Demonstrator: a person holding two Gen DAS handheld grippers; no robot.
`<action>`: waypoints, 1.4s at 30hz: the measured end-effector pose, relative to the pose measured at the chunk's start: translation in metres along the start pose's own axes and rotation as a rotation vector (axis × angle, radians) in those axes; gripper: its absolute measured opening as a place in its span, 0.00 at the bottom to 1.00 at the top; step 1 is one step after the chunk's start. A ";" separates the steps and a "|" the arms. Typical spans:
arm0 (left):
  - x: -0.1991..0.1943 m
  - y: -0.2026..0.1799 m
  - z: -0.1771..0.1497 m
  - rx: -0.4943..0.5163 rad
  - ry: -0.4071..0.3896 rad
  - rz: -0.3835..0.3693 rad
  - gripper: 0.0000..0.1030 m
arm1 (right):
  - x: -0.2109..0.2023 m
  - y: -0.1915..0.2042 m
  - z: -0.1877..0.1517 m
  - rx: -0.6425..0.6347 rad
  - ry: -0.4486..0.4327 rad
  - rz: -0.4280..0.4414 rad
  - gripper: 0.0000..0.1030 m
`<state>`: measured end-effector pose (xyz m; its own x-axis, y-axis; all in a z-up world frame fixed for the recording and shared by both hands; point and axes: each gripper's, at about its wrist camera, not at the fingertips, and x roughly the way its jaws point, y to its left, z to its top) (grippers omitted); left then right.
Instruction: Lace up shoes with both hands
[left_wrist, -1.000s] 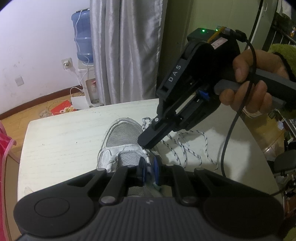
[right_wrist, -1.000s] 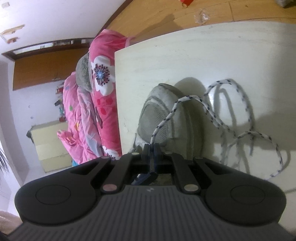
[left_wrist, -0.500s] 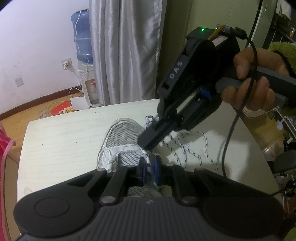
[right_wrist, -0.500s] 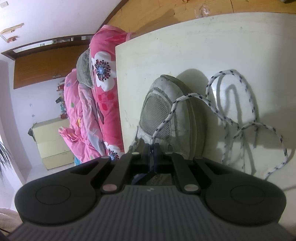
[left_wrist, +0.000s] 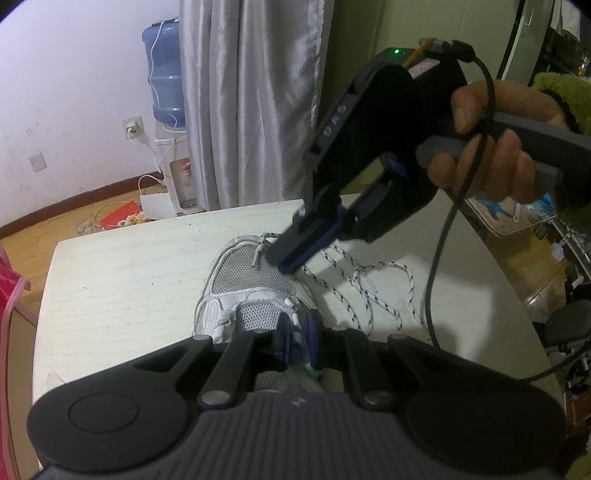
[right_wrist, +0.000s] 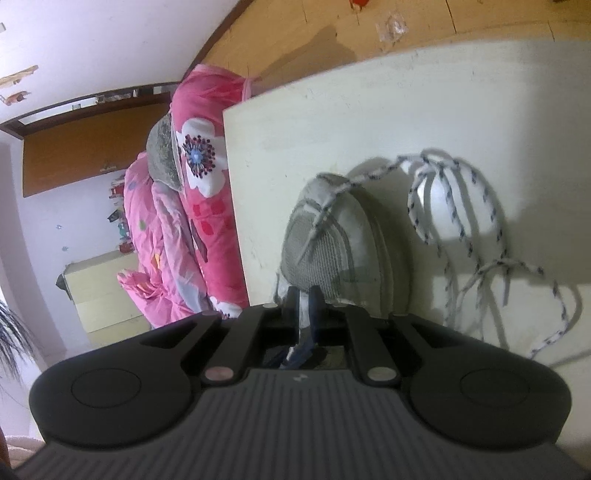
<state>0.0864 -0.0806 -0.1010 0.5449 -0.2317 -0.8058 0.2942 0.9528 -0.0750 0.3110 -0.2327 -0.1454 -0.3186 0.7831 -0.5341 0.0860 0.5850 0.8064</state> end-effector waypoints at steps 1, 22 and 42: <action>0.000 0.000 0.000 -0.001 0.000 0.000 0.10 | -0.003 0.001 0.002 0.005 -0.016 -0.001 0.06; -0.001 -0.001 -0.002 -0.011 -0.008 0.009 0.10 | 0.013 0.000 0.023 0.259 -0.088 -0.096 0.12; -0.002 -0.001 -0.004 -0.009 -0.017 0.008 0.10 | -0.002 -0.003 0.000 0.203 -0.090 -0.040 0.02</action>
